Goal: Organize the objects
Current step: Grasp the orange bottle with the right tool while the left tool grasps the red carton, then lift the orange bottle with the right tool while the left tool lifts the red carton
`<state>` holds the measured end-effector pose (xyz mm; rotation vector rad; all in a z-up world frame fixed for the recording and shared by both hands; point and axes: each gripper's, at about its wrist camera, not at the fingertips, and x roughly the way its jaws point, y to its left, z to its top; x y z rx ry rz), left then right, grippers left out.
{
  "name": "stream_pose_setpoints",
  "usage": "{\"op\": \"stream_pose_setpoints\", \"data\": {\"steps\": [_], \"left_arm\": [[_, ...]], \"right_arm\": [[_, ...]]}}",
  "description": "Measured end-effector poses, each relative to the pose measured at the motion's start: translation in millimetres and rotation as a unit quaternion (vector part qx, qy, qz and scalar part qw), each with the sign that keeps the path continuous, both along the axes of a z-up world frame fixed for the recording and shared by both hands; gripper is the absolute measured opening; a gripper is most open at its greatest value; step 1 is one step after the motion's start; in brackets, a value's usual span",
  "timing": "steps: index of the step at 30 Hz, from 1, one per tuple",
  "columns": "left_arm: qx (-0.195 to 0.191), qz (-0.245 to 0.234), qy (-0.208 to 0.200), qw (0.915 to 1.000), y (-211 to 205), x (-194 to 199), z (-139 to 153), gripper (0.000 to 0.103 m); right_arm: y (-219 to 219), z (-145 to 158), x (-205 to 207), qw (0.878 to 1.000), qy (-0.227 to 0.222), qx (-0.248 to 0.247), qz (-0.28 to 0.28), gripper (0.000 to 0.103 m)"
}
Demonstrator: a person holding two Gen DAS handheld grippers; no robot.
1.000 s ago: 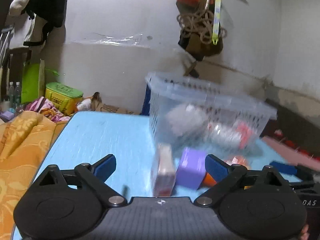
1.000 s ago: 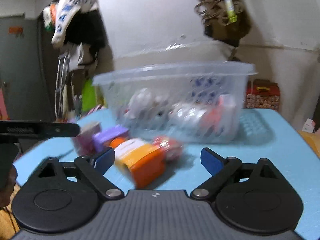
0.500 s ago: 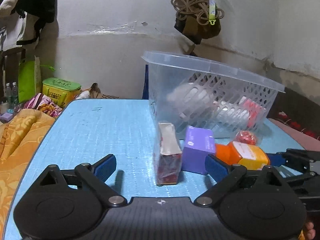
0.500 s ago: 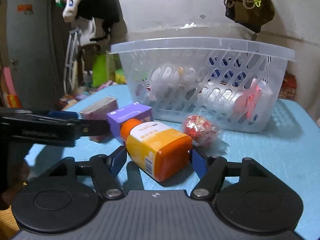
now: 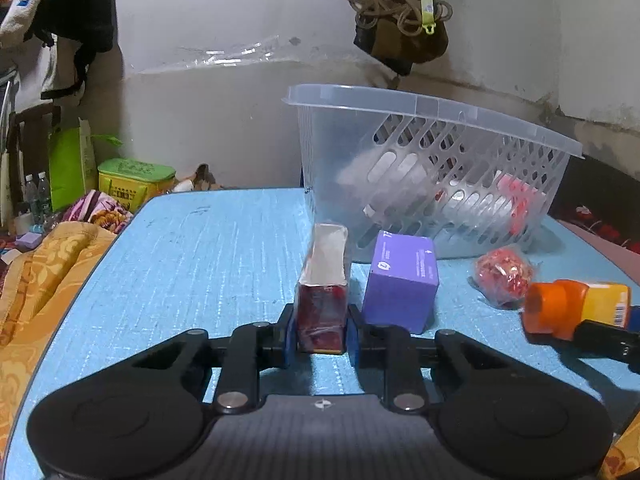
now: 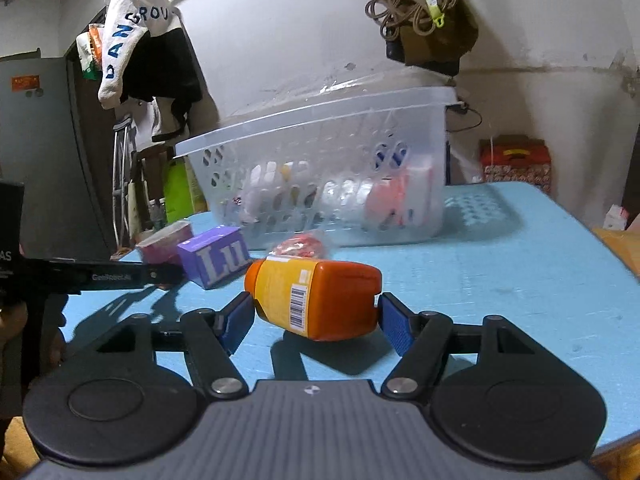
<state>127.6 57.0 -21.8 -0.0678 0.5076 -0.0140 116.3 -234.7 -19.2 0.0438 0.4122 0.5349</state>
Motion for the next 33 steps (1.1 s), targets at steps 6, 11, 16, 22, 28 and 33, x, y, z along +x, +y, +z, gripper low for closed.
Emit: {"op": "stream_pose_setpoints", "data": {"steps": [6, 11, 16, 22, 28, 33], "left_arm": [[-0.004, 0.016, -0.042, 0.999, 0.8, -17.2, 2.9, 0.028], [-0.003, 0.014, -0.066, 0.9977, -2.8, -31.6, 5.5, 0.028], [-0.005, 0.007, -0.068, 0.9977, -5.2, -38.6, 1.8, 0.028], [-0.016, -0.001, -0.067, 0.9976, -7.4, -39.8, 1.0, 0.028], [-0.021, -0.01, -0.069, 0.9973, -12.2, -46.3, 0.0, 0.028], [-0.023, -0.014, -0.084, 0.9961, -15.9, -52.2, 1.0, 0.028]], "right_arm": [[-12.2, -3.4, -0.5, 1.0, -0.008, 0.007, -0.015, 0.063], [-18.5, -6.4, -1.9, 1.0, -0.006, 0.011, -0.022, 0.059], [-13.9, -7.2, -4.0, 0.999, -0.02, -0.002, -0.024, 0.059], [-4.7, -7.3, 3.3, 0.999, -0.033, -0.016, -0.017, 0.06], [-1.6, -4.1, -2.7, 0.998, -0.051, -0.026, -0.014, 0.053], [-9.6, 3.5, -11.2, 0.997, -0.064, -0.02, -0.025, 0.053]]}}
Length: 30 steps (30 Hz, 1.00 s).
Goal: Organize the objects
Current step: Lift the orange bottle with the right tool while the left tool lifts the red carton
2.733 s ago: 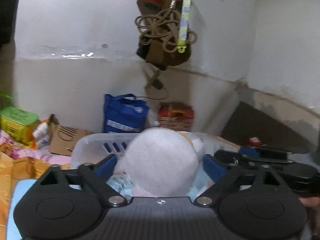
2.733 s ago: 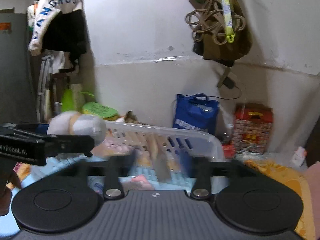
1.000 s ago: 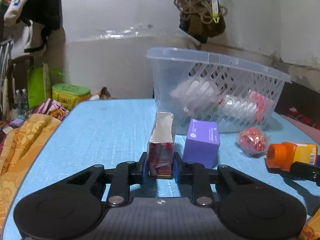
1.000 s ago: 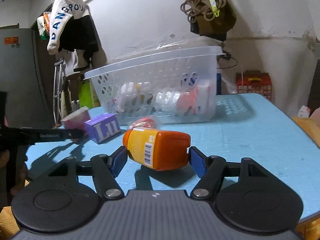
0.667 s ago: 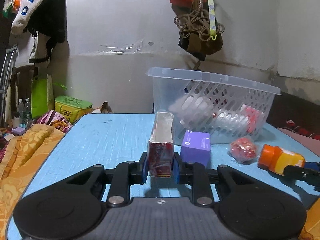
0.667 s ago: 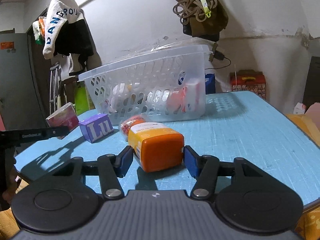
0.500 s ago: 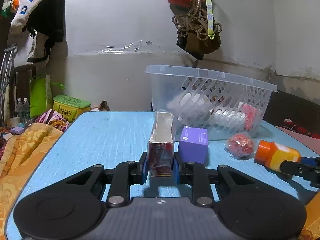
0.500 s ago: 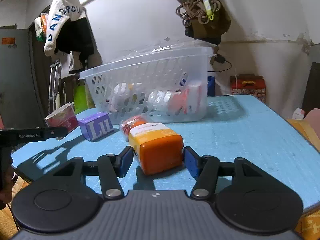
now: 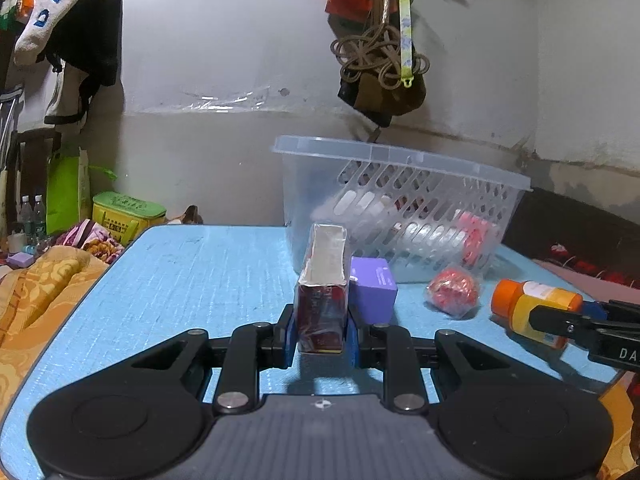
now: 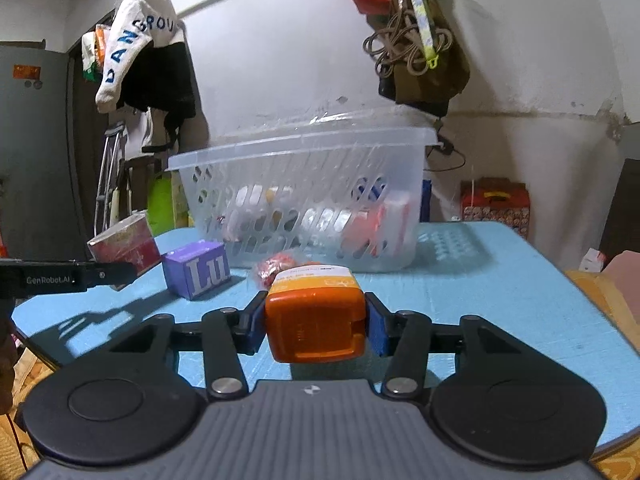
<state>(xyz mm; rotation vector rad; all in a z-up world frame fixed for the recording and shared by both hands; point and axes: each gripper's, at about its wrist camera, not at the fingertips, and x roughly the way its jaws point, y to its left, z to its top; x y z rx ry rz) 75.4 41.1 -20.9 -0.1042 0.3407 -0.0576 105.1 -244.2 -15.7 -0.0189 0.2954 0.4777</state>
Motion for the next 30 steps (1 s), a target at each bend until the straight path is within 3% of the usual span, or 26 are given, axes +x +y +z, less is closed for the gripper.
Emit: {"op": "stream_pose_setpoints", "data": {"steps": [11, 30], "left_arm": [[0.007, -0.006, -0.013, 0.9999, -10.0, -9.5, 1.9, 0.028], [-0.007, -0.003, -0.062, 0.9981, -5.6, -27.4, 30.7, 0.028]], "right_arm": [[-7.9, 6.1, -1.1, 1.0, 0.002, 0.015, -0.001, 0.053], [-19.4, 48.7, -13.5, 0.998, -0.051, 0.045, -0.003, 0.053]]}}
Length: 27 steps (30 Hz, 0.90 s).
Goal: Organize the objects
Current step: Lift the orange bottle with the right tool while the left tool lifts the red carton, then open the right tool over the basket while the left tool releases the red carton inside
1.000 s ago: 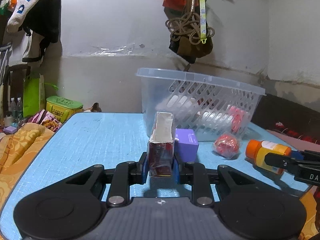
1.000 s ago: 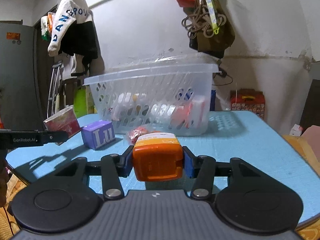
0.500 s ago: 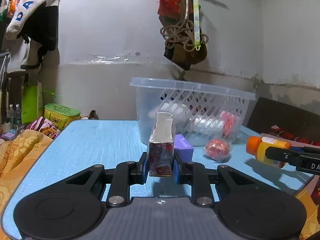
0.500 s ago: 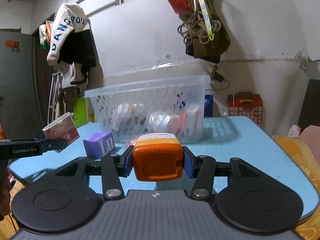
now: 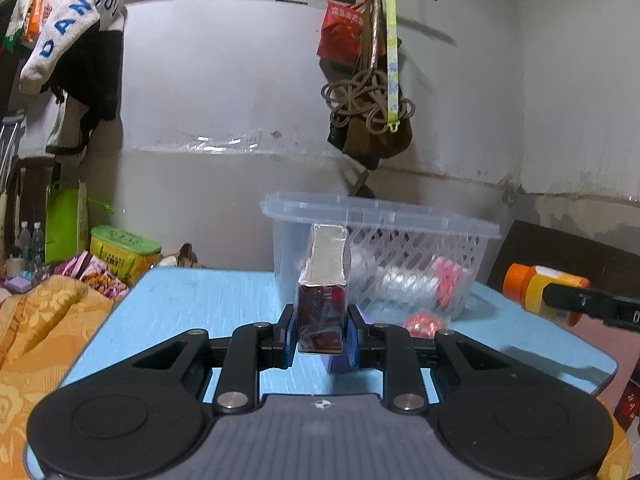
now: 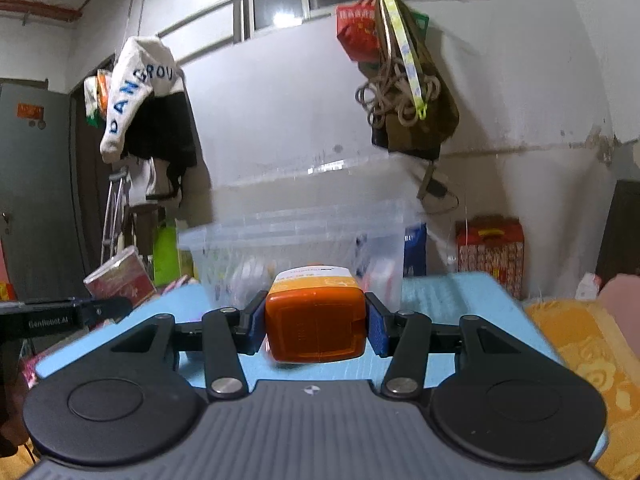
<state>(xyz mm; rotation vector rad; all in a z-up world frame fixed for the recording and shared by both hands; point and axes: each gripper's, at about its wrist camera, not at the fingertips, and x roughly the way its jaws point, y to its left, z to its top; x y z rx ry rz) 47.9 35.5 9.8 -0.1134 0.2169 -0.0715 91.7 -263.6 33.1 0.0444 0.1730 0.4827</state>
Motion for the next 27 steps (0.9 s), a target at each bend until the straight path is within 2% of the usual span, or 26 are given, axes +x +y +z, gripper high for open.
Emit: {"op": "stream_pose_setpoints", "data": {"steps": [7, 9, 11, 14, 16, 18, 21, 23, 24, 25, 26, 27], "left_arm": [[0.003, -0.019, -0.032, 0.9993, -1.3, 20.0, 47.6, 0.028], [-0.004, -0.029, -0.037, 0.9989, -0.4, 36.4, 64.4, 0.028], [-0.028, -0.042, -0.04, 0.9979, 2.4, 57.2, 81.3, 0.028], [-0.045, -0.058, -0.018, 0.9972, 1.2, 101.8, 100.7, 0.028], [-0.054, -0.06, 0.015, 0.9966, 0.8, 135.7, 107.9, 0.028], [-0.049, -0.068, 0.052, 0.9951, -2.2, 166.4, 110.7, 0.028], [-0.048, -0.068, 0.09, 0.9924, -6.3, 194.4, 103.8, 0.029], [-0.047, -0.069, 0.093, 0.9922, -8.6, 202.5, 95.8, 0.047], [-0.045, -0.07, 0.084, 0.993, -8.1, 203.2, 93.6, 0.071], [-0.043, -0.067, 0.075, 0.994, -7.6, 201.4, 92.7, 0.078], [-0.045, -0.061, 0.06, 0.9953, -5.5, 194.7, 92.6, 0.078], [-0.048, -0.064, 0.042, 0.9959, -2.5, 185.5, 93.7, 0.078]], "right_arm": [[8.8, 60.0, 22.7, 0.999, -0.054, 0.003, 0.006, 0.053], [15.9, 75.0, 41.0, 0.999, -0.05, 0.007, 0.017, 0.053], [27.3, 89.6, 68.5, 0.999, -0.034, 0.007, 0.033, 0.053], [47.7, 100.4, 107.8, 0.999, -0.007, -0.021, 0.037, 0.053], [60.7, 99.9, 139.1, 0.998, 0.028, -0.041, 0.042, 0.053], [67.6, 93.7, 159.0, 0.996, 0.057, -0.055, 0.037, 0.053], [74.9, 79.5, 178.7, 0.994, 0.072, -0.082, 0.022, 0.053], [78.9, 71.9, 185.6, 0.991, 0.086, -0.096, 0.039, 0.053], [78.9, 70.4, 184.5, 0.991, 0.084, -0.095, 0.043, 0.063], [75.9, 69.0, 177.2, 0.993, 0.065, -0.089, 0.035, 0.089], [72.0, 68.7, 166.7, 0.996, 0.037, -0.08, 0.026, 0.101], [65.4, 68.9, 150.9, 0.997, -0.002, -0.071, 0.016, 0.103]]}}
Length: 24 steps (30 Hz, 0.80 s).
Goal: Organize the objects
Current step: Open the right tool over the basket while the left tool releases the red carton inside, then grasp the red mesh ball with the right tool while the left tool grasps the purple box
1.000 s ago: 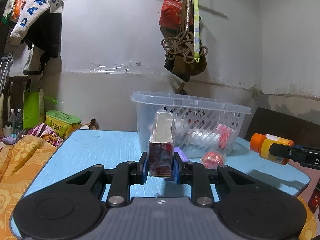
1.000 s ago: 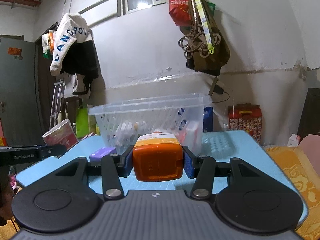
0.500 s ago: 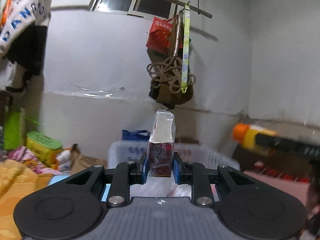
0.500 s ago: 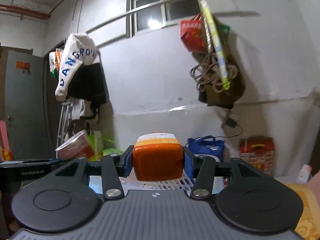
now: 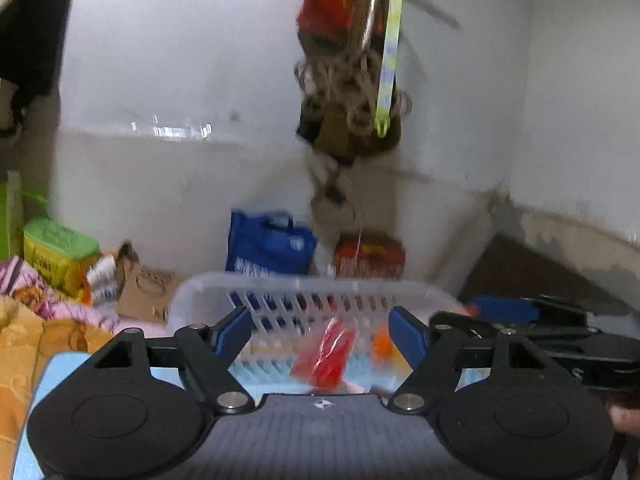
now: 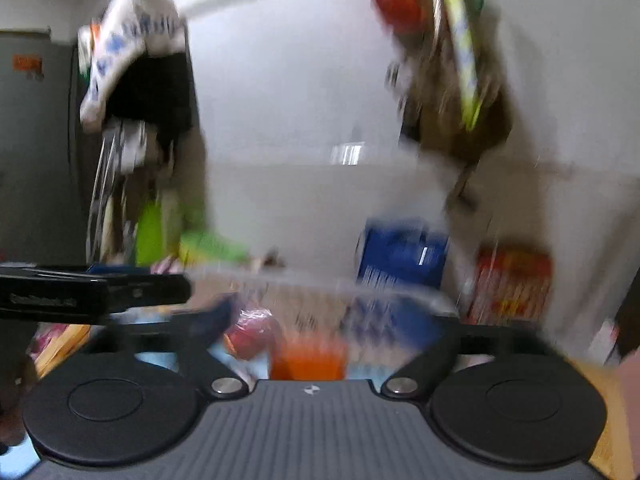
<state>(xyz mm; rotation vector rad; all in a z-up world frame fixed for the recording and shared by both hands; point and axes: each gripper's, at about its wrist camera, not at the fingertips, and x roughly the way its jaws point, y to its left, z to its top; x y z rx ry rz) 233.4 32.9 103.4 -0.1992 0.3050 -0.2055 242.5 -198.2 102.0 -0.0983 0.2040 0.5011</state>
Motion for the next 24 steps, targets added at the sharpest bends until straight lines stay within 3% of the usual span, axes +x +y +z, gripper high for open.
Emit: {"op": "stream_pose_setpoints", "data": {"steps": [2, 4, 6, 9, 13, 15, 20, 24], "left_arm": [[0.002, -0.004, -0.021, 0.9998, 3.8, -24.4, 3.3, 0.079], [0.011, -0.001, -0.039, 0.9992, 5.8, -60.2, -2.9, 0.089], [0.016, 0.004, -0.04, 0.9991, 7.3, -85.1, -15.4, 0.096], [0.027, 0.006, -0.018, 0.9995, 9.0, -105.3, -50.5, 0.096], [-0.007, 0.016, 0.041, 0.999, 24.3, -93.3, -79.0, 0.095], [-0.025, 0.001, 0.065, 0.9976, 28.8, -88.6, -82.7, 0.095], [0.032, -0.003, 0.069, 0.9971, 14.8, -85.8, -89.3, 0.095], [0.012, -0.009, 0.073, 0.9973, 16.3, -83.0, -96.8, 0.095]], "right_arm": [[-13.2, -1.7, -30.2, 0.999, -0.042, 0.021, -0.011, 0.103], [-26.9, -10.2, -54.9, 0.998, -0.042, 0.047, 0.003, 0.103], [-33.6, -30.4, -70.6, 0.998, -0.012, 0.063, 0.022, 0.103], [-26.7, -69.5, -72.3, 0.997, 0.062, 0.046, 0.025, 0.103], [-11.2, -95.0, -56.8, 0.988, 0.15, 0.018, -0.007, 0.103], [-5.0, -99.8, -55.3, 0.988, 0.155, 0.011, -0.006, 0.103], [4.5, -107.1, -50.2, 0.988, 0.153, 0.003, 0.012, 0.1], [6.2, -111.4, -47.6, 0.986, 0.162, 0.001, 0.033, 0.093]]}}
